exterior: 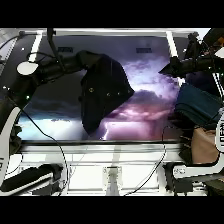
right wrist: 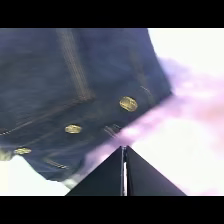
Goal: Fold the clothes and pants, and hang the long-sleeved shirts on hangers.
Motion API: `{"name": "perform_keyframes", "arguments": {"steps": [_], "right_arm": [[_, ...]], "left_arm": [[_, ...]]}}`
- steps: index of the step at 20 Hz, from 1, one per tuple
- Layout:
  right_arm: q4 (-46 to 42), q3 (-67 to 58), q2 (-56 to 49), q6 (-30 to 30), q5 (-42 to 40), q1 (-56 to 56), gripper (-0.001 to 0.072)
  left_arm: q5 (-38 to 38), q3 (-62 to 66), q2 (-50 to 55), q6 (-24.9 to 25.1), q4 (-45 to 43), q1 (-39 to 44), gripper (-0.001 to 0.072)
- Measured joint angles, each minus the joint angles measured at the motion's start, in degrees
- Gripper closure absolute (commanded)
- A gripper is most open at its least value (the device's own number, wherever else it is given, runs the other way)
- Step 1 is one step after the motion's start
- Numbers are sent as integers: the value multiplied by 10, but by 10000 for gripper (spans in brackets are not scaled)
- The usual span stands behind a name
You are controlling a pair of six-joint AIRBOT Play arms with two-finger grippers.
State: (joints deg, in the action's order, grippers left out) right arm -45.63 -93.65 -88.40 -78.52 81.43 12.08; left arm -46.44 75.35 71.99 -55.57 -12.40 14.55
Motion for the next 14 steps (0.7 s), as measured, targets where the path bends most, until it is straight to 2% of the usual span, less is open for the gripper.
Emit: {"name": "perform_keyframes", "arguments": {"steps": [7, 12, 14], "right_arm": [[-55, 0, 0, -41, -88, 1, 681], [-84, -1, 0, -78, -146, 1, 681], [-97, -4, 0, -89, -165, 1, 681]], "left_arm": [[2, 89, -13, -33, -53, 128, 706], [1, 111, -50, -120, -175, 177, 707], [6, 114, -73, -137, -209, 187, 707]]}}
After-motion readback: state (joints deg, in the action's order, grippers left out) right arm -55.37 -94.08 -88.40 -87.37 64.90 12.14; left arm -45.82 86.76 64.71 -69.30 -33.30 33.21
